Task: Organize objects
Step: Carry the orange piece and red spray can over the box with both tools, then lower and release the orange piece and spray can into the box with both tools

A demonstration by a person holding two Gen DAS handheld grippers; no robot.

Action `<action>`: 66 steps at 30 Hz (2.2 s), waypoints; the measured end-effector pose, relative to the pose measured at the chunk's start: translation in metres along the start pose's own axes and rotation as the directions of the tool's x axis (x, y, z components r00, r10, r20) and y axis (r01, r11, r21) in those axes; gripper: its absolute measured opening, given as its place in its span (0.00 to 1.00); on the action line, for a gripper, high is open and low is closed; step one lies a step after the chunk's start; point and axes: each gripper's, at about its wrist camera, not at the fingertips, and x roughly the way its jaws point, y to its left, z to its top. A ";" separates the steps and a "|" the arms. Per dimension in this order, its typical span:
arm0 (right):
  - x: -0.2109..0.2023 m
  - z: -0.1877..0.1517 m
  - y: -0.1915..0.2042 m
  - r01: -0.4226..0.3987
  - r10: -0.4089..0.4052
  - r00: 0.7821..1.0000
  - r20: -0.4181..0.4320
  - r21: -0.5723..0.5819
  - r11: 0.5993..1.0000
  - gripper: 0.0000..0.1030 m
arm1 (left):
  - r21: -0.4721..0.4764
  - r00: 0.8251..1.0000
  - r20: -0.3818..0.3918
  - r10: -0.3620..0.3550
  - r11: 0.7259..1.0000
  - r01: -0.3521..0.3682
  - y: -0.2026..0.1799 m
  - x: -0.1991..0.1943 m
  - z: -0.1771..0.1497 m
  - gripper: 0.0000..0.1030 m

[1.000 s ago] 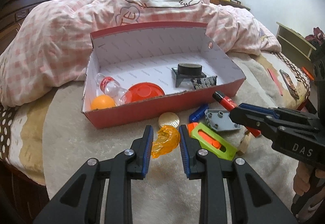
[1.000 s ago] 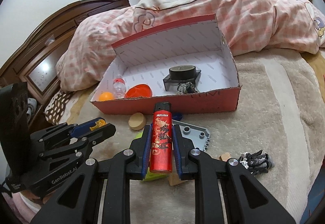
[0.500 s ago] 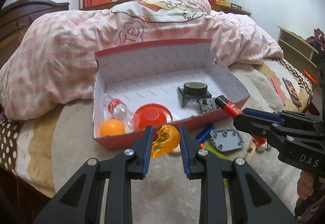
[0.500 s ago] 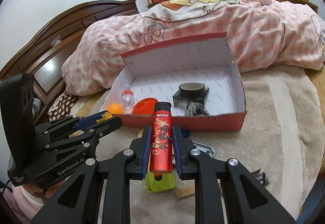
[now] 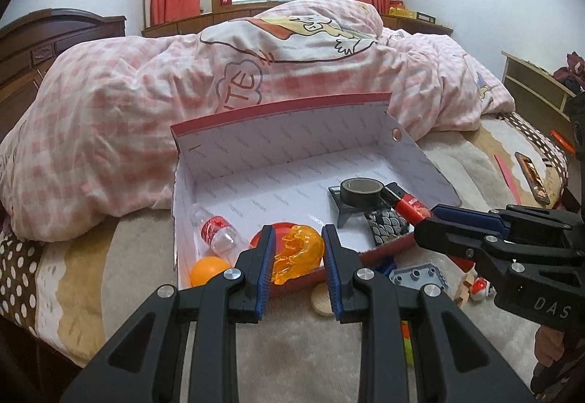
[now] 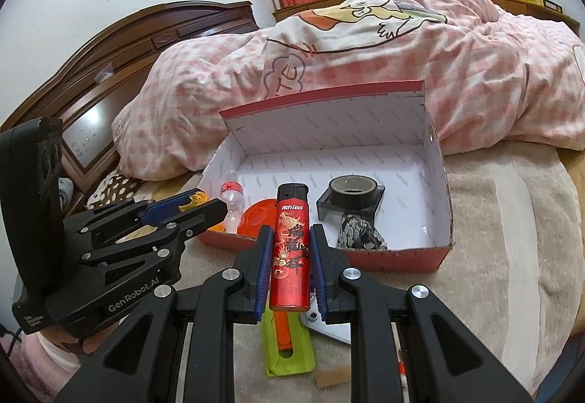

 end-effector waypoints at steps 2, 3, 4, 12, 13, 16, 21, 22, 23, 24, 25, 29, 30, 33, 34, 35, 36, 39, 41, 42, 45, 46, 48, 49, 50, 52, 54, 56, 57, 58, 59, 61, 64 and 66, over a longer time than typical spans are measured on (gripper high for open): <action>0.003 0.002 -0.001 0.004 -0.004 1.000 -0.004 -0.002 1.000 0.21 | 0.000 1.000 -0.001 0.003 1.000 -0.003 0.001 0.004 0.002 0.24; 0.005 0.004 -0.002 0.006 -0.006 1.000 -0.005 -0.003 1.000 0.21 | -0.001 1.000 -0.002 0.004 1.000 -0.004 0.001 0.006 0.004 0.24; 0.006 0.005 -0.003 0.008 -0.008 1.000 -0.005 -0.003 1.000 0.21 | -0.002 1.000 -0.004 0.005 1.000 -0.005 0.002 0.009 0.005 0.24; 0.020 0.019 -0.016 0.037 -0.037 0.999 -0.002 0.008 0.999 0.21 | 0.000 0.999 -0.036 0.016 1.000 -0.016 0.004 0.038 0.015 0.24; 0.022 0.021 -0.018 0.042 -0.042 0.999 -0.003 0.010 0.999 0.21 | 0.002 0.999 -0.040 0.018 1.000 -0.018 0.003 0.042 0.016 0.24; 0.029 0.025 -0.023 0.051 -0.051 0.999 -0.009 0.015 0.999 0.21 | 0.013 0.998 -0.050 0.027 1.000 -0.027 0.002 0.052 0.019 0.24; 0.041 0.028 -0.030 0.061 -0.060 0.998 -0.021 0.033 0.998 0.21 | 0.015 0.997 -0.065 0.035 0.999 -0.034 0.001 0.067 0.023 0.24; 0.043 0.028 -0.031 0.064 -0.063 0.998 -0.023 0.035 0.997 0.21 | 0.014 0.997 -0.068 0.036 0.999 -0.035 0.002 0.069 0.023 0.24; 0.045 0.027 -0.033 0.068 -0.067 0.997 -0.027 0.037 0.997 0.21 | 0.014 0.997 -0.071 0.038 0.999 -0.038 0.003 0.072 0.024 0.24; 0.047 0.027 -0.034 0.071 -0.070 0.997 -0.031 0.041 0.997 0.21 | 0.013 0.996 -0.075 0.042 0.999 -0.041 0.003 0.075 0.024 0.24; 0.049 0.027 -0.036 0.073 -0.071 0.997 -0.034 0.044 0.996 0.21 | 0.012 0.996 -0.080 0.045 0.999 -0.044 0.004 0.078 0.024 0.24; 0.056 0.028 -0.040 0.090 -0.088 0.995 -0.038 0.050 0.995 0.21 | 0.008 0.994 -0.096 0.052 0.999 -0.051 0.006 0.088 0.023 0.24; 0.057 0.028 -0.041 0.095 -0.093 0.995 -0.038 0.049 0.994 0.21 | 0.008 0.994 -0.099 0.052 0.999 -0.051 0.007 0.090 0.023 0.24; 0.061 0.028 -0.042 0.099 -0.097 0.994 -0.041 0.043 0.994 0.21 | 0.005 0.992 -0.116 0.056 0.998 -0.055 0.008 0.097 0.022 0.25; 0.061 0.028 -0.041 0.100 -0.099 0.994 -0.042 0.041 0.994 0.21 | 0.003 0.990 -0.125 0.057 0.998 -0.057 0.008 0.100 0.021 0.25; 0.062 0.028 -0.041 0.104 -0.102 0.994 -0.040 0.039 0.994 0.21 | 0.001 0.989 -0.141 0.053 0.999 -0.054 0.008 0.103 0.020 0.25; 0.062 0.028 -0.041 0.109 -0.107 0.994 -0.037 0.037 0.993 0.21 | -0.001 0.987 -0.150 0.049 0.999 -0.050 0.008 0.105 0.020 0.25; 0.061 0.028 -0.040 0.112 -0.112 0.993 -0.029 0.030 0.993 0.23 | 0.003 0.985 -0.167 0.052 0.999 -0.052 0.005 0.108 0.018 0.30; 0.059 0.029 -0.039 0.110 -0.109 0.994 -0.020 0.029 0.994 0.26 | 0.016 0.984 -0.168 0.060 0.998 -0.059 0.003 0.109 0.018 0.33; 0.059 0.029 -0.039 0.110 -0.110 0.994 -0.016 0.030 0.993 0.26 | 0.020 0.984 -0.168 0.061 0.998 -0.059 0.002 0.109 0.018 0.35; 0.058 0.029 -0.039 0.114 -0.114 0.993 -0.012 0.033 0.993 0.27 | 0.028 0.984 -0.165 0.063 0.998 -0.059 -0.001 0.109 0.020 0.42; 0.057 0.028 -0.039 0.114 -0.114 0.993 -0.011 0.033 0.993 0.27 | 0.029 0.984 -0.166 0.066 0.998 -0.062 -0.002 0.110 0.020 0.46; 0.056 0.027 -0.039 0.111 -0.110 0.994 -0.006 0.035 0.993 0.27 | 0.029 0.983 -0.170 0.068 0.998 -0.064 -0.003 0.110 0.021 0.47; 0.055 0.027 -0.040 0.107 -0.107 0.994 -0.004 0.037 0.994 0.27 | 0.029 0.983 -0.172 0.067 0.998 -0.063 -0.003 0.110 0.021 0.48; 0.055 0.027 -0.040 0.107 -0.107 0.994 -0.002 0.039 0.994 0.27 | 0.026 0.982 -0.177 0.062 0.998 -0.059 -0.004 0.111 0.022 0.48; 0.053 0.027 -0.041 0.110 -0.110 0.994 0.003 0.043 0.993 0.27 | 0.013 0.983 -0.179 0.051 0.999 -0.049 -0.004 0.109 0.022 0.48; 0.051 0.026 -0.043 0.115 -0.116 0.993 0.006 0.048 0.992 0.28 | 0.005 0.983 -0.178 0.044 0.999 -0.044 -0.003 0.107 0.023 0.48; 0.051 0.025 -0.043 0.122 -0.122 0.992 0.006 0.049 0.991 0.31 | 0.000 0.984 -0.175 0.043 0.999 -0.043 -0.003 0.105 0.023 0.50; 0.050 0.025 -0.043 0.124 -0.124 0.992 0.006 0.050 0.991 0.32 | -0.001 0.984 -0.173 0.041 0.999 -0.042 -0.002 0.104 0.023 0.51; 0.050 0.024 -0.044 0.124 -0.125 0.992 0.006 0.050 0.991 0.32 | -0.002 0.984 -0.171 0.039 0.999 -0.040 -0.002 0.103 0.023 0.52; 0.049 0.024 -0.043 0.124 -0.125 0.992 0.006 0.050 0.991 0.32 | -0.002 0.985 -0.171 0.037 0.999 -0.038 -0.001 0.101 0.023 0.52; 0.047 0.023 -0.043 0.122 -0.123 0.992 0.012 0.050 0.991 0.32 | 0.000 0.985 -0.169 0.033 0.999 -0.034 -0.002 0.097 0.021 0.52; 0.044 0.022 -0.042 0.119 -0.119 0.993 0.017 0.046 0.992 0.33 | 0.007 0.986 -0.161 0.032 0.999 -0.031 -0.004 0.093 0.019 0.53; 0.041 0.021 -0.041 0.119 -0.120 0.993 0.019 0.043 0.992 0.33 | 0.009 0.987 -0.157 0.032 0.999 -0.031 -0.002 0.089 0.018 0.58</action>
